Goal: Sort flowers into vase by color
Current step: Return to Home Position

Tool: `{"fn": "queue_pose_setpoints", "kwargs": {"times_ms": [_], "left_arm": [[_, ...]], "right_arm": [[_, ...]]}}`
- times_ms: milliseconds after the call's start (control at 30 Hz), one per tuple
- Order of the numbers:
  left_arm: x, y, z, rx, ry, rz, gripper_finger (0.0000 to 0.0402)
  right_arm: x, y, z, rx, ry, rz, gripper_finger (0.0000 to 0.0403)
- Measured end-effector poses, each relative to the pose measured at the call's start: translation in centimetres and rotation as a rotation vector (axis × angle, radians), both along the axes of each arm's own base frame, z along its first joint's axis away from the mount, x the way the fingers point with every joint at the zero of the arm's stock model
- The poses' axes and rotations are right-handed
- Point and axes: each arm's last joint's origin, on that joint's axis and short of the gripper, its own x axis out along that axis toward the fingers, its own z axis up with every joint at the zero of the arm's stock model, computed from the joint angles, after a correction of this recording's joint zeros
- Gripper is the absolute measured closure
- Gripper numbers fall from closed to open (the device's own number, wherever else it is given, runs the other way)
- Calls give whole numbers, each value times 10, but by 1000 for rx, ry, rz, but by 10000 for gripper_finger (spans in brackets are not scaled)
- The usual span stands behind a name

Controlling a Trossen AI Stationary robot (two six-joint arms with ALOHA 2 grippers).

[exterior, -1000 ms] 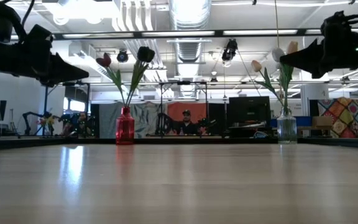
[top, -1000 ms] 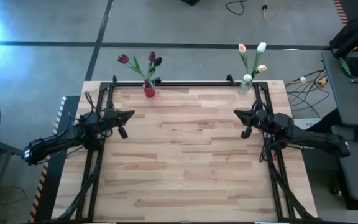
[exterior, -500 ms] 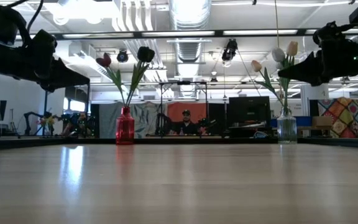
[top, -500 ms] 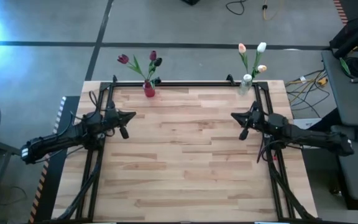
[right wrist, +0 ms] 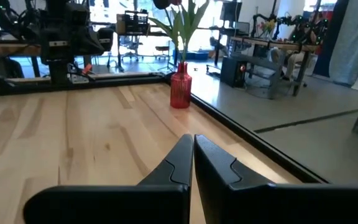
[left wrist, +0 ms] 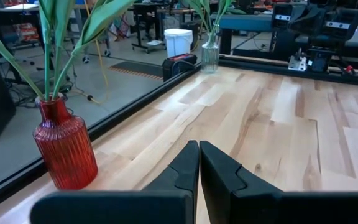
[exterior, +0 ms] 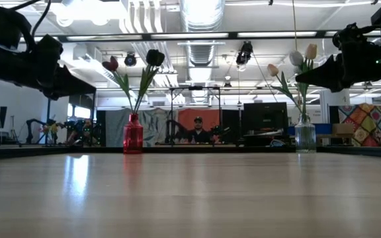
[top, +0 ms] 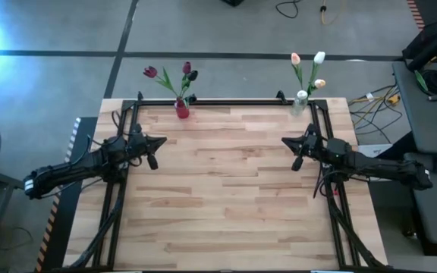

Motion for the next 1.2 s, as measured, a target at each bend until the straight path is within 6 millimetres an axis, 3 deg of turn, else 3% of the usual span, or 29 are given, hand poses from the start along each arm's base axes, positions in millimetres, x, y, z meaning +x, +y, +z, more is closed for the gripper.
{"fn": "queue_pose_setpoints", "kwargs": {"times_ms": [1200], "left_arm": [[2,1,-3,-13,38,0,402]], "right_arm": [[0,0,0,48,-21,-2,394]]}}
